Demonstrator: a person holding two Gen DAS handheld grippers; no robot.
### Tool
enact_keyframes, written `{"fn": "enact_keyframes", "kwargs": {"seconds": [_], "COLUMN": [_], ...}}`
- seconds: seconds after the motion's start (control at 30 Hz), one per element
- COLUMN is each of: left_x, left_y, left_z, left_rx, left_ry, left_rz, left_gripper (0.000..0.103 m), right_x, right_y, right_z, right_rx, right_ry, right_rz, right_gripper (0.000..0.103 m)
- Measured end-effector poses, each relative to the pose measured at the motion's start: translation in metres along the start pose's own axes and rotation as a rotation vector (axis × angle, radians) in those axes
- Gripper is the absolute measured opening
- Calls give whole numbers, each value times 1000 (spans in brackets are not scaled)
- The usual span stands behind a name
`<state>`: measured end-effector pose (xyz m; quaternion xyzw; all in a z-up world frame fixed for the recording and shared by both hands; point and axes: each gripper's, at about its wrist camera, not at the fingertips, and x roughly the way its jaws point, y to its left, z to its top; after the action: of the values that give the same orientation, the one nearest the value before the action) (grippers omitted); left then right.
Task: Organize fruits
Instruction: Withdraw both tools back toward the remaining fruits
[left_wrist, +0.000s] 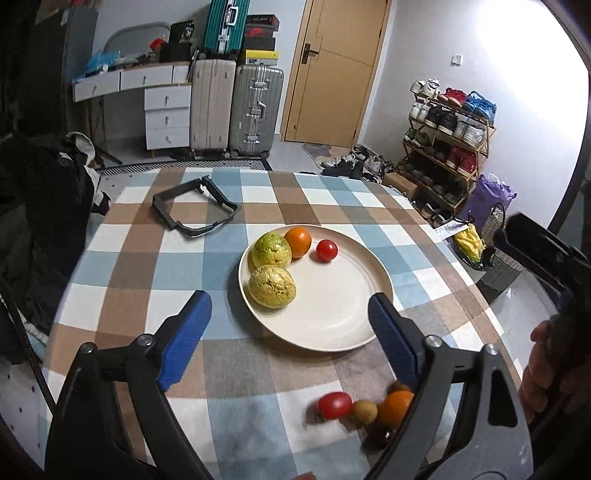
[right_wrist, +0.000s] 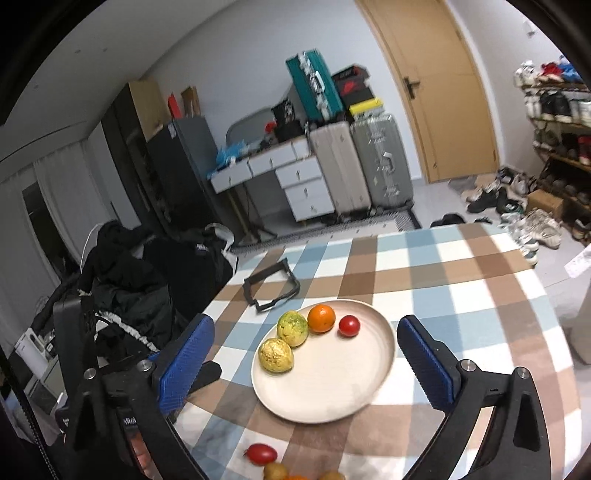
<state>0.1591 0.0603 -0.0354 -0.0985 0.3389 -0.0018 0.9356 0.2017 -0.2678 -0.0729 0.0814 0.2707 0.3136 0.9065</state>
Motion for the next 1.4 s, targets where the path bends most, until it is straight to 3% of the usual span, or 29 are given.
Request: {"fn": "enact_keyframes", "kwargs": {"seconds": [0.1,0.2,0.57,0.93,1.4], "left_x": [-16,-33,-65,-35,7], "left_y": [-7,-14,-33,-44,-64], "left_z": [-5,-12,-43,-95,-119], "left_rx": [13,23,63,112,176], "left_ry": [-21,-59,-63,68,178], "left_rz": [13,36,31,-20,-63], "left_gripper": [91,102,102,102,102], "right_x": [-23,-41,-89,-102,-91], "right_y": [4,10,28,16,-1], "right_z": [-11,-21,-66,-110,-143], "right_rx": [-7,-33,-113,-71,-74], "right_ry": [-30,-47,-136,-100,-23], "right_rz": [-9,-15,-76,-138,-196], "right_gripper": [103,103,103,103,103]}}
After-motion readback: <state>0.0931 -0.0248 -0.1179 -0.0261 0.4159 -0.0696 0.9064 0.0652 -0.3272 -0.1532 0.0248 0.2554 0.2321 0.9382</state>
